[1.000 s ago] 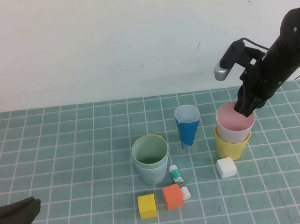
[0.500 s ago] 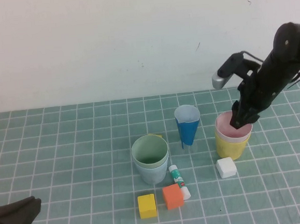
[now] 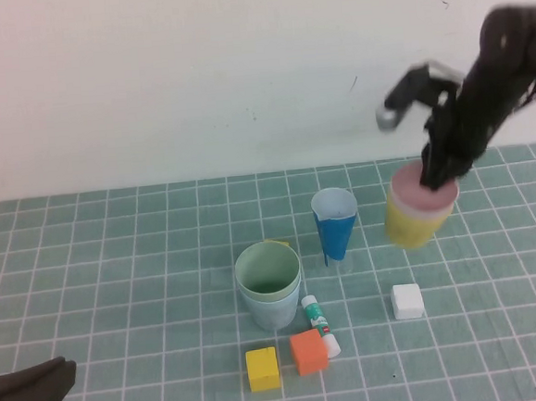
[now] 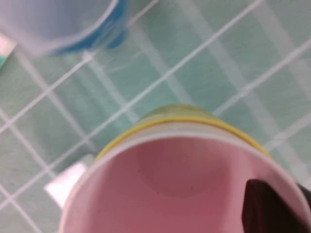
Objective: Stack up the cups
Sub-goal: Pick up the yellow cup, then place the yellow cup on the green cup
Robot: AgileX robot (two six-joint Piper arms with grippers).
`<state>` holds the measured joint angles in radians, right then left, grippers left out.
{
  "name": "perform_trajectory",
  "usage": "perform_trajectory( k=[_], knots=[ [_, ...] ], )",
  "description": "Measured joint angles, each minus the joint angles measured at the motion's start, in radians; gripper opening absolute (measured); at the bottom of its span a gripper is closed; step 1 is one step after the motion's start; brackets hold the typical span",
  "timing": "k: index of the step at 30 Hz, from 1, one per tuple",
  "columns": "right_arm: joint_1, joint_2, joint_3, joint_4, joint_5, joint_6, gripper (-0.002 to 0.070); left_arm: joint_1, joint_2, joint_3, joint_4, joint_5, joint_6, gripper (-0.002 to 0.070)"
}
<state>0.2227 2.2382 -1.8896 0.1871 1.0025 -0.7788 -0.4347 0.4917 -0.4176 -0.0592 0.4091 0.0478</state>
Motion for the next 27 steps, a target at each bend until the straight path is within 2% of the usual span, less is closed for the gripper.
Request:
perform_trajectory(
  k=[5, 9, 13, 20, 27],
  knots=[
    [0.0, -0.01, -0.255, -0.034, 0.131, 0.044, 0.0032, 0.0, 0.0, 0.0, 0.0, -0.006, 0.0, -0.0001],
    [0.012, -0.046, -0.361, 0.135, 0.157, 0.046, 0.0032, 0.0, 0.0, 0.0, 0.0, -0.008, 0.0, -0.0001],
    [0.092, -0.057, -0.384, 0.217, 0.189, 0.02, 0.0032, 0.0, 0.0, 0.0, 0.0, -0.016, 0.0, -0.0001],
    [0.293, 0.029, -0.384, 0.139, 0.208, -0.021, 0.0032, 0.0, 0.0, 0.0, 0.0, -0.017, 0.0, -0.0001],
    [0.308, 0.116, -0.384, 0.099, 0.214, -0.001, 0.0032, 0.0, 0.0, 0.0, -0.006, -0.017, 0.0, -0.0001]
  ],
)
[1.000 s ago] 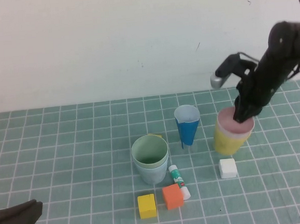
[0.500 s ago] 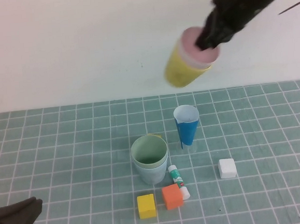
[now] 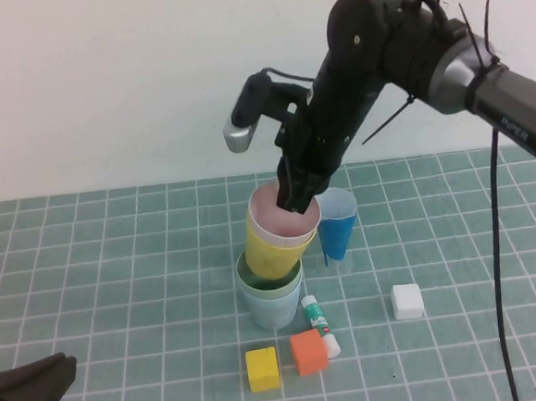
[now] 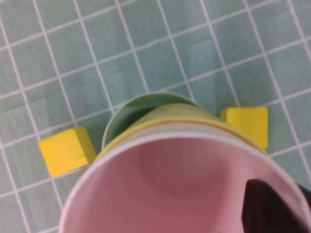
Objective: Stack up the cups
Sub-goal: Place the yellow cup on the green cup
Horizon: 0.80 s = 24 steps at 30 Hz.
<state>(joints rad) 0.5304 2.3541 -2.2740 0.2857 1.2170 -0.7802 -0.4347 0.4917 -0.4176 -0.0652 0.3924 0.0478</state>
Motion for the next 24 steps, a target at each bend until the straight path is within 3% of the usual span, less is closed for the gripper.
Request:
perform_trajectory(
  k=[9, 11, 16, 18, 24],
  knots=[
    [-0.001, 0.052, 0.0, 0.035, 0.002, -0.043, 0.005, 0.0, 0.0, 0.0, -0.007, 0.0, -0.004, -0.0001],
    [-0.001, 0.055, 0.0, 0.037, 0.002, -0.045, 0.0091, 0.0, 0.0, 0.0, -0.009, 0.0, -0.004, -0.0001],
    [-0.001, 0.053, 0.0, 0.036, 0.002, -0.045, 0.0272, 0.0, 0.0, 0.0, -0.011, 0.002, -0.004, -0.0001],
    [-0.001, 0.042, 0.0, 0.018, 0.002, -0.045, 0.0301, 0.0, 0.0, 0.0, -0.009, 0.002, -0.004, -0.0001],
    [-0.004, -0.057, -0.056, -0.09, 0.017, -0.045, 0.0286, 0.0, 0.0, 0.0, -0.003, 0.002, -0.004, -0.0001]
  ],
)
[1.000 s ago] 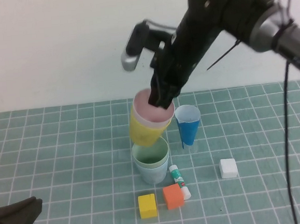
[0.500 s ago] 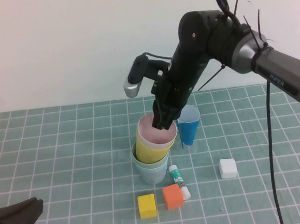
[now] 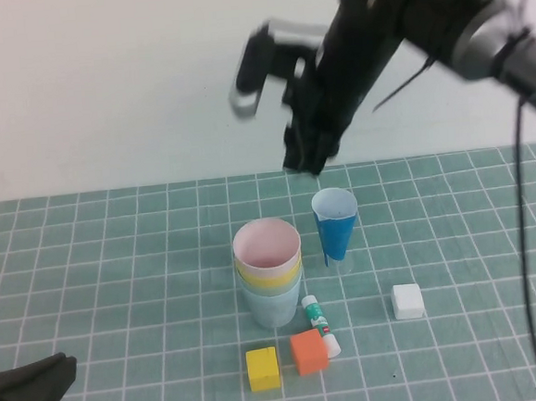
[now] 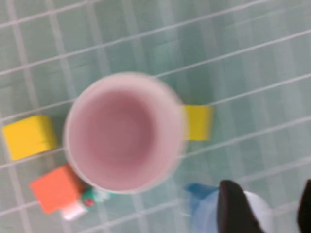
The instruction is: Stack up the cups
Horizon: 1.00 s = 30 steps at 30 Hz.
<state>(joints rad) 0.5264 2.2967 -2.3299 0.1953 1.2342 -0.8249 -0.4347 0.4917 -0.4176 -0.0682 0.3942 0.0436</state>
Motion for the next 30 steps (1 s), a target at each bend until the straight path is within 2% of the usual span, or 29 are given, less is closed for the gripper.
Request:
perform_trajectory(
  k=[6, 9, 14, 18, 24, 30],
  knots=[
    [-0.017, -0.201, -0.03, -0.15, 0.01, 0.041, 0.0074, 0.0, 0.0, 0.0, 0.0, -0.015, 0.0, -0.0001],
    [-0.018, -0.293, -0.034, -0.253, 0.012, 0.062, 0.0021, 0.0, -0.003, 0.0, 0.009, -0.019, 0.0, -0.0001],
    [-0.023, -0.445, 0.004, -0.359, 0.012, 0.07, 0.0002, 0.0, -0.049, 0.0, 0.042, -0.023, 0.002, -0.0001],
    [-0.023, -0.581, 0.13, -0.377, 0.012, 0.087, 0.0, 0.0, -0.095, 0.016, 0.068, -0.039, 0.004, -0.0001],
    [-0.023, -0.82, 0.493, -0.378, 0.004, 0.159, 0.0, 0.0, -0.193, 0.079, 0.068, -0.104, 0.002, -0.0001],
    [-0.023, -1.121, 0.971, -0.378, -0.188, 0.279, 0.0, 0.0, -0.274, 0.111, 0.068, -0.119, 0.002, -0.0001]
  ],
)
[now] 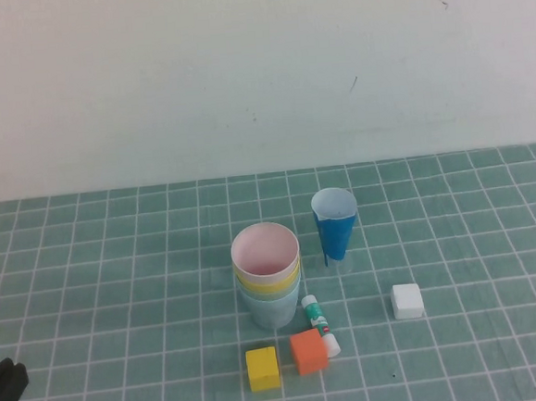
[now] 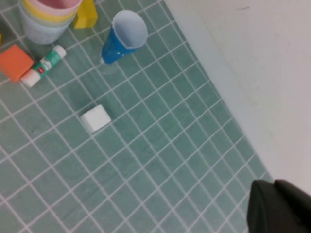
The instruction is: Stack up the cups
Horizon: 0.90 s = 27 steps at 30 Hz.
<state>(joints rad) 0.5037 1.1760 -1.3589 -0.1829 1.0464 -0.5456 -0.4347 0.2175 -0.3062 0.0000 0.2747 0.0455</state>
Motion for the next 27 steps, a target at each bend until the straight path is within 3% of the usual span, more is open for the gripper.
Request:
perform_trajectory(
  k=[8, 13, 21, 27],
  knots=[
    [0.0, -0.401, 0.57, -0.008, -0.271, 0.153, 0.0, 0.0, -0.004, 0.031, 0.0, -0.044, 0.0, -0.0001],
    [0.0, -0.621, 0.833, -0.014, -0.345, 0.28, 0.0, 0.0, -0.004, 0.048, 0.019, -0.065, -0.002, -0.0002],
    [0.0, -0.788, 1.005, -0.028, -0.366, 0.329, 0.0, 0.0, -0.004, 0.058, 0.021, -0.046, -0.002, -0.0001],
    [0.0, -0.793, 1.007, -0.028, -0.379, 0.333, -0.0001, 0.0, -0.004, 0.06, -0.078, 0.039, -0.015, -0.0002]
  ],
)
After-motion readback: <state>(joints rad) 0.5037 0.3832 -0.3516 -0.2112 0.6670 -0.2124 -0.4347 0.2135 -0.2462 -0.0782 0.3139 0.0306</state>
